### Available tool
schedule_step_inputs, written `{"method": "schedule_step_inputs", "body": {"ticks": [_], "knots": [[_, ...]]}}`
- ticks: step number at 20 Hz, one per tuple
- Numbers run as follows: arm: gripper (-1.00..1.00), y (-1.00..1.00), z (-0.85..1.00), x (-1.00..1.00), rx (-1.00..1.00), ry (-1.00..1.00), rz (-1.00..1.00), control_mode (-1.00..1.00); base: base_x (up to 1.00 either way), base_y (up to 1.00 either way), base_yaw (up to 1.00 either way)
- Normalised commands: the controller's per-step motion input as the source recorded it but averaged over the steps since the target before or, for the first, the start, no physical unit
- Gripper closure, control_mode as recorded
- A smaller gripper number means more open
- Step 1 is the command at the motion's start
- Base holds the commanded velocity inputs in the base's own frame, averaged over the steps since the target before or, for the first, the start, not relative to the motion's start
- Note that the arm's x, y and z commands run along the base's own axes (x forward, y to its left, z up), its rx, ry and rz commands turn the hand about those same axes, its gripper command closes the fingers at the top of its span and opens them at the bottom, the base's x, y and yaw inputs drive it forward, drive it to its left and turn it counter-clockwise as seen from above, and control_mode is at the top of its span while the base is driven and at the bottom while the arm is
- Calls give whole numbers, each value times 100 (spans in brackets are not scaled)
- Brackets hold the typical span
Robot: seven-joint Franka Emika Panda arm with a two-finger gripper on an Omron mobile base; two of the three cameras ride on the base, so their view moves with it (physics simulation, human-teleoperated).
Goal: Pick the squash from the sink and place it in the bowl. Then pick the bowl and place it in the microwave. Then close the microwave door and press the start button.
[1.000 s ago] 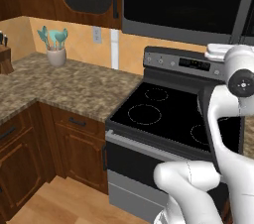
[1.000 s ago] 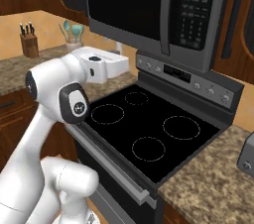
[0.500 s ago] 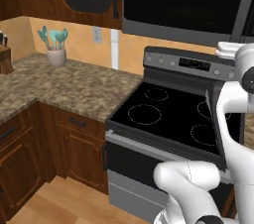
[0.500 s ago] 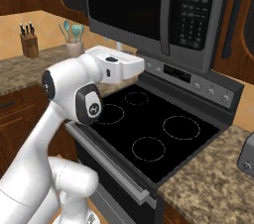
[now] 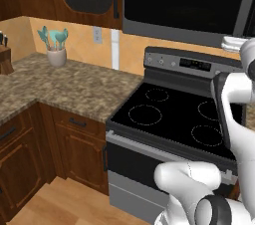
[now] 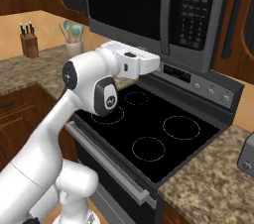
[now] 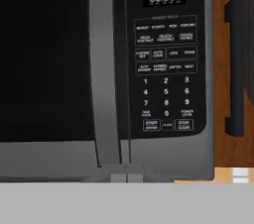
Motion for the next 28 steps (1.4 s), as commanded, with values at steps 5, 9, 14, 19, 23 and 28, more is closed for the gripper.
{"method": "schedule_step_inputs", "body": {"ticks": [5,9,14,19,23,28], "knots": [[100,-35,13,12,8,0,0,-100,0,0,0],[100,-23,9,1,5,0,0,-100,0,0,0],[100,-15,2,18,2,0,0,-100,0,0,0],[100,-9,-1,18,0,0,0,-100,0,0,0],[100,-13,-10,16,0,0,0,-100,0,0,0],[100,-30,-2,14,1,0,0,-100,0,0,0]]}}
